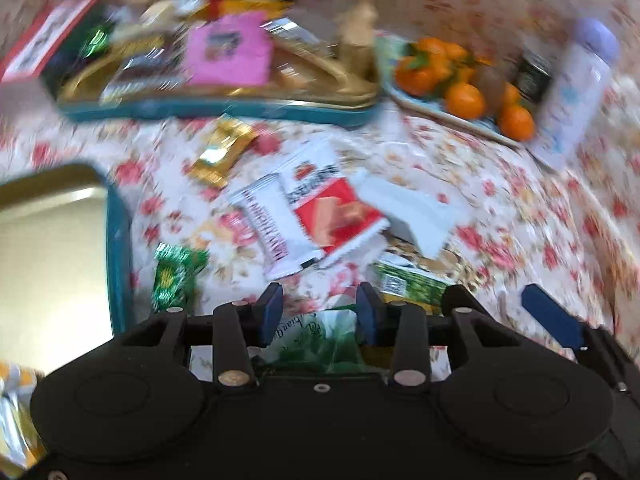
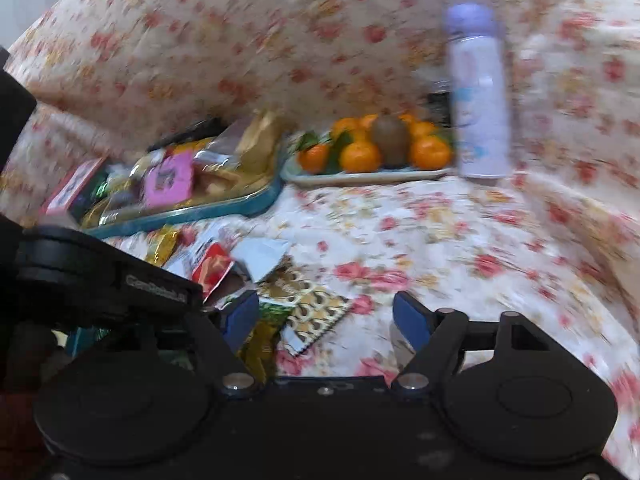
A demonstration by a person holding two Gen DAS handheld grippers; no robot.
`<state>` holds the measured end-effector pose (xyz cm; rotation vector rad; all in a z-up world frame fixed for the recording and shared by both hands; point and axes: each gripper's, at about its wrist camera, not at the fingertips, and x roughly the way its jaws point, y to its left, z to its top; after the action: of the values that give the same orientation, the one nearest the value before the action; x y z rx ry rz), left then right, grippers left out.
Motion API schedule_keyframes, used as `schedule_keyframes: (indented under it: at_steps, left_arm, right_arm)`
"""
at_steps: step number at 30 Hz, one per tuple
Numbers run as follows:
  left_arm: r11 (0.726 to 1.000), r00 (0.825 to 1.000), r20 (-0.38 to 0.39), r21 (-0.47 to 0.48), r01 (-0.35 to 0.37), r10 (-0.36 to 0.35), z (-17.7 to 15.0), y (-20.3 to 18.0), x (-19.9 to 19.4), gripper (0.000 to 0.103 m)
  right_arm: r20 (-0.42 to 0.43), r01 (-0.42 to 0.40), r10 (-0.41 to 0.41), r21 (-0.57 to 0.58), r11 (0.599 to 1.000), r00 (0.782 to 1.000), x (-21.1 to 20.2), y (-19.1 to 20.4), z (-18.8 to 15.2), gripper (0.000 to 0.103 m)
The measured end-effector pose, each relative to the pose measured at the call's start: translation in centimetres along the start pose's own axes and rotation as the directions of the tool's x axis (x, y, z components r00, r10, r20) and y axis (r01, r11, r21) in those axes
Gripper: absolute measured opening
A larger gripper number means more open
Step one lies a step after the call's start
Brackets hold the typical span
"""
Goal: Organize snacks
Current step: 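Move both open grippers back to the snack pile, then grasp the green-white Suibangguo packet with the left gripper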
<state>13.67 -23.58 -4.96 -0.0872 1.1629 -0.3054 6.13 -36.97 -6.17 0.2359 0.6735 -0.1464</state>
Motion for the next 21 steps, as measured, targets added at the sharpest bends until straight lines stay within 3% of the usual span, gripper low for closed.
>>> schedule_keyframes:
  at_steps: [4, 9, 12, 16, 19, 21]
  left_arm:
    - [0.996, 0.998, -0.028, -0.067, 0.061, -0.063, 0.6, 1.4, -0.2, 0.049]
    - [0.990, 0.995, -0.034, -0.108, 0.092, -0.097, 0.8, 2.4, -0.5, 0.049]
    - [0.990, 0.994, -0.029, -0.102, 0.098, -0.102, 0.6, 2.5, -0.3, 0.050]
    - [0.994, 0.996, -0.017, -0.078, 0.082, -0.084, 0.3, 2.1, -0.6, 0.051]
    - [0.995, 0.997, -0.006, -0.060, 0.075, -0.075, -0.1, 1.9, -0.9, 0.051]
    - [0.995, 0.997, -0.003, -0.061, 0.076, -0.077, -0.4, 1.9, -0.9, 0.051]
  right_arm:
    - [-0.013, -0.079, 0.078, -0.024, 0.997, 0.997, 1.4, -0.4, 0.9, 0.074]
    - [0.013, -0.093, 0.094, -0.064, 0.994, 0.996, 1.0, 0.0, 1.3, 0.070]
    - [-0.005, -0.098, 0.098, -0.014, 0.995, 0.995, 1.2, -1.1, 1.7, 0.064]
    - [-0.016, -0.091, 0.092, 0.074, 0.993, 0.996, 2.1, -1.9, 2.7, 0.064]
    - [-0.033, -0.130, 0.133, 0.092, 0.987, 0.991, 3.4, -1.4, 4.1, 0.063]
    - [-0.061, -0.140, 0.147, 0.108, 0.984, 0.987, 4.9, -0.9, 5.0, 0.053]
